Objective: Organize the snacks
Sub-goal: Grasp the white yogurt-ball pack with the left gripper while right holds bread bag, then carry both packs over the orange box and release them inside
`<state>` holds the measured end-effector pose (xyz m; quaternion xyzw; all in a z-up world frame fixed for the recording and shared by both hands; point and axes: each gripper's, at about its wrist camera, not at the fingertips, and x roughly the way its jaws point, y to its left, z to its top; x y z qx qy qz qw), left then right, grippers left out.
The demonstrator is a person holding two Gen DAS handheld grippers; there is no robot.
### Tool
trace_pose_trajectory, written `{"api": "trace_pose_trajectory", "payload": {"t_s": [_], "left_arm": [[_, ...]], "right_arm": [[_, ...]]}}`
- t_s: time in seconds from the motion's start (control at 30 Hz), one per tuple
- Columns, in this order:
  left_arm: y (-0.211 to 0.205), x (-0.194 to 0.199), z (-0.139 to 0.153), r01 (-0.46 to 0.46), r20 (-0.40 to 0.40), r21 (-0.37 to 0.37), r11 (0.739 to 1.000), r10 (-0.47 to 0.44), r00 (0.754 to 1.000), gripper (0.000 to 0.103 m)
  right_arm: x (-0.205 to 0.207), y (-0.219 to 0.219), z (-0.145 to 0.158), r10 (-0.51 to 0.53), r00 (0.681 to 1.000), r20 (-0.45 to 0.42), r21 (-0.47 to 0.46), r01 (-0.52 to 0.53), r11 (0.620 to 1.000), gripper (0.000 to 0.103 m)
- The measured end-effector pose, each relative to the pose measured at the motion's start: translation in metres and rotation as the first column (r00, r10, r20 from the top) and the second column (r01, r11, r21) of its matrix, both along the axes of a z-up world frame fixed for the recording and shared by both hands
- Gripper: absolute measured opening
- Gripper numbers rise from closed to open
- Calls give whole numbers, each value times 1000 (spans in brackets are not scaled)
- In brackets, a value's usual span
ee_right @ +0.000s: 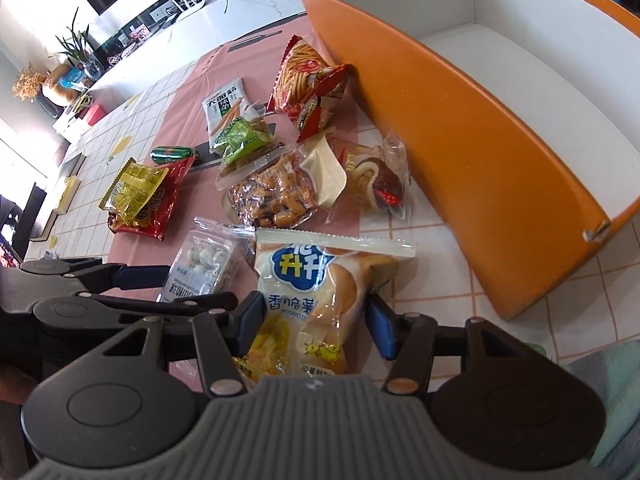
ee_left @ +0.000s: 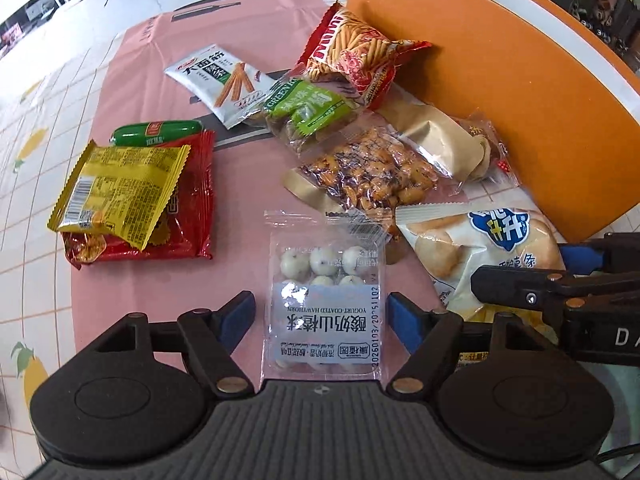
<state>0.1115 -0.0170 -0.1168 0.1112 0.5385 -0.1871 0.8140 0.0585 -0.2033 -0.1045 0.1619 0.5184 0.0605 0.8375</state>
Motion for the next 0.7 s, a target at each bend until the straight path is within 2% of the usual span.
{"api": "trace_pose_trajectory", "payload": {"t_s": [0.03, 0.1, 0.23, 0.3, 0.5, 0.7], "left_arm": [[0, -1, 0, 0, 9, -2, 1000, 0, 1000, 76], [4, 0, 2, -26, 15, -16, 1000, 26, 1000, 68], [21, 2, 7, -106, -15, -100, 989, 105, 994, 65], [27, -2, 14, -123, 1, -117, 985, 124, 992, 65], [42, -12, 46, -177, 21, -189, 966, 184, 983, 65], [42, -18, 83, -185, 45, -283, 941, 206, 978, 65]], "right_arm": [[0, 1, 0, -1, 1000, -1, -4, 1, 1000, 51], [0, 3, 1, 8, 1000, 2, -21, -8, 1000, 48], [0, 12, 6, 38, 999, 11, -73, -37, 997, 40], [0, 17, 12, 62, 998, 18, -95, -60, 994, 35], [-6, 34, 42, 156, 986, 57, -174, -144, 974, 34], [-6, 30, 93, 234, 961, 144, -255, -193, 948, 33]]}}
